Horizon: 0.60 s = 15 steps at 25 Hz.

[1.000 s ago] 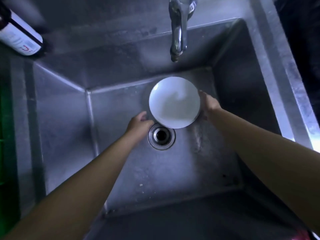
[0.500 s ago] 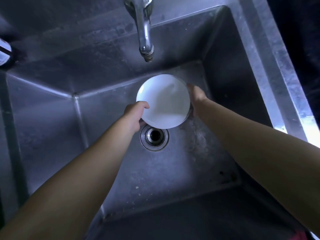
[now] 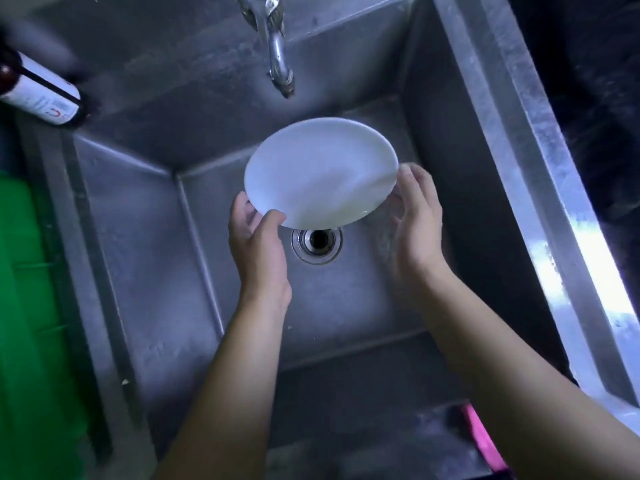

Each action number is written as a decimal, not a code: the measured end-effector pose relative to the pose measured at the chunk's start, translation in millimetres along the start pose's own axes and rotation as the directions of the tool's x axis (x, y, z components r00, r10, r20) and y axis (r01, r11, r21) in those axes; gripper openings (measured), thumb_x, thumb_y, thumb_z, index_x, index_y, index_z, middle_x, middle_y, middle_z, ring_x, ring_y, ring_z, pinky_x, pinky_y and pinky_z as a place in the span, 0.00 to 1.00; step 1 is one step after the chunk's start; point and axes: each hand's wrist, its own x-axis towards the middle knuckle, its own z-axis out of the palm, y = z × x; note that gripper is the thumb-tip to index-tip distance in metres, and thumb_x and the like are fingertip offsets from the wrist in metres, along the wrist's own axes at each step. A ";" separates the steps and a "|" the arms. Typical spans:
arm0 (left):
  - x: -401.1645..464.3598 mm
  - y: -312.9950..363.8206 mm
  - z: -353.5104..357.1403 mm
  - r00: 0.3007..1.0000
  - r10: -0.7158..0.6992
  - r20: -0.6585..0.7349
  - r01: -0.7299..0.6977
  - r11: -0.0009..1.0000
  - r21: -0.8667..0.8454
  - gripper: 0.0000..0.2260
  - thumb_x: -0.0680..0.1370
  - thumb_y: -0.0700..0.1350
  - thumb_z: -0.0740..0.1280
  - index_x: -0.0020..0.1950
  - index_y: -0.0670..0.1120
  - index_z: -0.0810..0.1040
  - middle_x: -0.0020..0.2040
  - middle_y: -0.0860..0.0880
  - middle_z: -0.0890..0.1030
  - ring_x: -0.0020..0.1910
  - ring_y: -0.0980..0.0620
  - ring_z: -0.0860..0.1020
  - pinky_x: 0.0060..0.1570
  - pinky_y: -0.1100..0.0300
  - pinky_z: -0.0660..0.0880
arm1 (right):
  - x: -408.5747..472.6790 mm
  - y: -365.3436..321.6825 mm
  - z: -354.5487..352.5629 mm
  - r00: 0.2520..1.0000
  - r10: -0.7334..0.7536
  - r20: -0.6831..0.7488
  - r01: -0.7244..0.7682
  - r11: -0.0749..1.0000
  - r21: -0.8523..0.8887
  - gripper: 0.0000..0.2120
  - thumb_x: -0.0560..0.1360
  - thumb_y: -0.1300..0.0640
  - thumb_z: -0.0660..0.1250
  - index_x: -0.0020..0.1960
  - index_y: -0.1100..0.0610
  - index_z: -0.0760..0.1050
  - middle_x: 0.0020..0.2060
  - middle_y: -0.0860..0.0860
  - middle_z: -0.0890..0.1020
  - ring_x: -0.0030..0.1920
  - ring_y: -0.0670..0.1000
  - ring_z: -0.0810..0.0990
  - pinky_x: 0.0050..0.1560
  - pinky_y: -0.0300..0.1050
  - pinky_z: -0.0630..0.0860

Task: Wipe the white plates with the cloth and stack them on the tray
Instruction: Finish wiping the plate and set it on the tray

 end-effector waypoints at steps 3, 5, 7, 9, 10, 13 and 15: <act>-43.2 1.2 -9.0 0.997 0.041 -0.062 -0.046 0.996 -0.080 0.16 0.72 0.32 0.63 0.59 0.40 0.77 0.53 0.48 0.82 0.54 0.56 0.80 0.48 0.75 0.72 | -43.6 -1.7 -8.6 0.991 -0.130 -0.006 0.130 0.991 -0.013 0.16 0.79 0.47 0.62 0.62 0.54 0.74 0.55 0.47 0.80 0.58 0.45 0.78 0.61 0.44 0.74; -59.7 2.5 -16.6 0.993 0.051 -0.108 -0.064 0.991 -0.120 0.21 0.70 0.37 0.65 0.63 0.43 0.77 0.63 0.45 0.81 0.65 0.51 0.78 0.51 0.74 0.73 | -61.6 -6.1 -8.8 0.979 -0.203 -0.002 0.203 0.979 -0.017 0.19 0.77 0.45 0.63 0.63 0.54 0.74 0.62 0.56 0.78 0.64 0.55 0.76 0.67 0.56 0.72; -75.7 11.3 -28.1 0.986 0.097 -0.134 -0.118 0.981 -0.153 0.23 0.69 0.37 0.65 0.64 0.43 0.77 0.66 0.43 0.79 0.67 0.50 0.77 0.55 0.72 0.74 | -80.3 -15.7 -8.9 0.955 -0.298 0.013 0.298 0.955 0.003 0.20 0.78 0.48 0.63 0.65 0.59 0.73 0.62 0.61 0.76 0.65 0.61 0.74 0.67 0.61 0.70; -90.1 24.2 -39.5 0.978 0.167 -0.121 -0.190 0.958 -0.215 0.23 0.69 0.33 0.62 0.64 0.41 0.75 0.66 0.42 0.79 0.67 0.51 0.77 0.59 0.67 0.74 | -103.1 -27.9 -8.9 0.916 -0.402 0.014 0.402 0.916 0.000 0.20 0.79 0.51 0.62 0.65 0.63 0.72 0.61 0.63 0.76 0.63 0.61 0.75 0.66 0.56 0.72; -98.0 31.6 -46.3 0.973 0.205 -0.110 -0.226 0.941 -0.250 0.23 0.69 0.31 0.61 0.64 0.40 0.74 0.66 0.40 0.79 0.67 0.50 0.77 0.61 0.65 0.73 | -117.4 -35.1 -7.9 0.889 -0.458 0.012 0.458 0.889 0.001 0.21 0.79 0.51 0.61 0.65 0.65 0.72 0.61 0.64 0.76 0.63 0.61 0.75 0.65 0.53 0.73; -127.5 53.6 -70.3 0.954 0.288 -0.087 -0.301 0.897 -0.323 0.25 0.69 0.30 0.60 0.67 0.37 0.71 0.67 0.32 0.75 0.69 0.48 0.76 0.63 0.65 0.72 | -165.0 -54.7 -1.1 0.804 -0.595 0.000 0.594 0.804 0.017 0.25 0.78 0.50 0.60 0.66 0.69 0.69 0.62 0.65 0.74 0.64 0.60 0.74 0.66 0.53 0.72; -149.1 67.9 -88.2 0.936 0.336 -0.100 -0.349 0.864 -0.362 0.26 0.69 0.30 0.60 0.67 0.39 0.72 0.67 0.33 0.76 0.68 0.50 0.77 0.61 0.66 0.72 | -195.7 -64.8 2.1 0.747 -0.664 0.002 0.664 0.747 0.026 0.26 0.78 0.51 0.60 0.68 0.69 0.67 0.63 0.66 0.73 0.65 0.64 0.74 0.66 0.64 0.71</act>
